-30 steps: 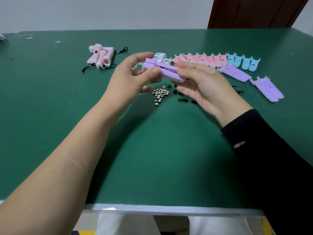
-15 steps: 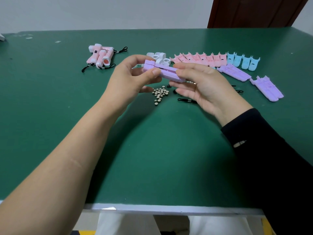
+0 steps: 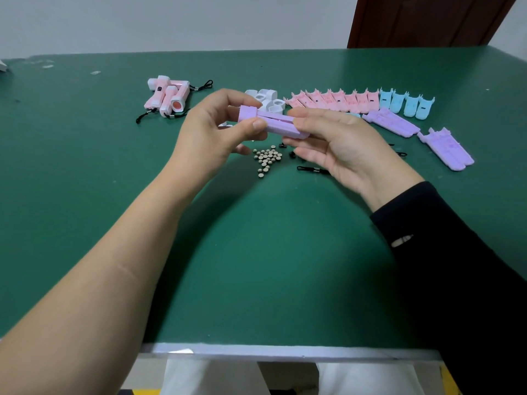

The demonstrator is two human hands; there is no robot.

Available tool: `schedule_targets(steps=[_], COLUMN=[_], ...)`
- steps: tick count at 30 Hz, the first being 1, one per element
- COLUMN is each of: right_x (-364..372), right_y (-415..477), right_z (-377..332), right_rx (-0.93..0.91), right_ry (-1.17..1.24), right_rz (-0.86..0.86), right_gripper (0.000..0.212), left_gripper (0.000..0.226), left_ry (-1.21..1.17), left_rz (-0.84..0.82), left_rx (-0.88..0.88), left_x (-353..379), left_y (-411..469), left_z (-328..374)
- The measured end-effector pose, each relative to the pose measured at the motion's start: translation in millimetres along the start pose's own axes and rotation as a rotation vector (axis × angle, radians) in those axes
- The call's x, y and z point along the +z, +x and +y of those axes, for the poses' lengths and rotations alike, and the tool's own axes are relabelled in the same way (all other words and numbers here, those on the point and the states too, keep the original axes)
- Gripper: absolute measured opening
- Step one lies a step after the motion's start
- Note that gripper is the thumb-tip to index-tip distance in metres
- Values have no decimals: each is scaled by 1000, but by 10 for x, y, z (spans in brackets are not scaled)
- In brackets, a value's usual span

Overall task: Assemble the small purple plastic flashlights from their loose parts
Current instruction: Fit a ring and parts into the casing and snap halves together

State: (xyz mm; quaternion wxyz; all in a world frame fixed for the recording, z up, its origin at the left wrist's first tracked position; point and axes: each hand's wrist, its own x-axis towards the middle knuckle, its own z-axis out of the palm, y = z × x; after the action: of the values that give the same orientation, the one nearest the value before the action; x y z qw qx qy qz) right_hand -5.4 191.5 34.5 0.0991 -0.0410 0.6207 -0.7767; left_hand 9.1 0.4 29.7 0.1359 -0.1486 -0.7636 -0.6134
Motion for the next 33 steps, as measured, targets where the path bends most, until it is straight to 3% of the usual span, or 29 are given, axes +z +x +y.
schedule_targets(steps=[6, 11, 15, 24, 29, 33], right_x=[-20, -5, 19, -59, -271, -240], right_y=[-3, -6, -13, -10, -21, -6], right_z=[-1, 26, 23, -27, -86, -28], right_rx=[-29, -166, -234, -164, -12, 26], right_ry=[-57, -266, -325, -424, -1062, -1241], right_rz=[26, 76, 57, 8, 64, 23], right_gripper=[14, 19, 23, 32, 18, 13], left_gripper=[21, 28, 12, 17, 16, 18], left_ry=[115, 488, 466, 447, 485, 481], left_rz=[-14, -150, -176, -150, -104, -96], left_rx=[20, 21, 26, -73, -96, -105], left_x=[1, 40, 94, 48, 14, 20], left_y=[5, -9, -40, 23, 42, 40], left_z=[-42, -140, -116, -127, -148, -146])
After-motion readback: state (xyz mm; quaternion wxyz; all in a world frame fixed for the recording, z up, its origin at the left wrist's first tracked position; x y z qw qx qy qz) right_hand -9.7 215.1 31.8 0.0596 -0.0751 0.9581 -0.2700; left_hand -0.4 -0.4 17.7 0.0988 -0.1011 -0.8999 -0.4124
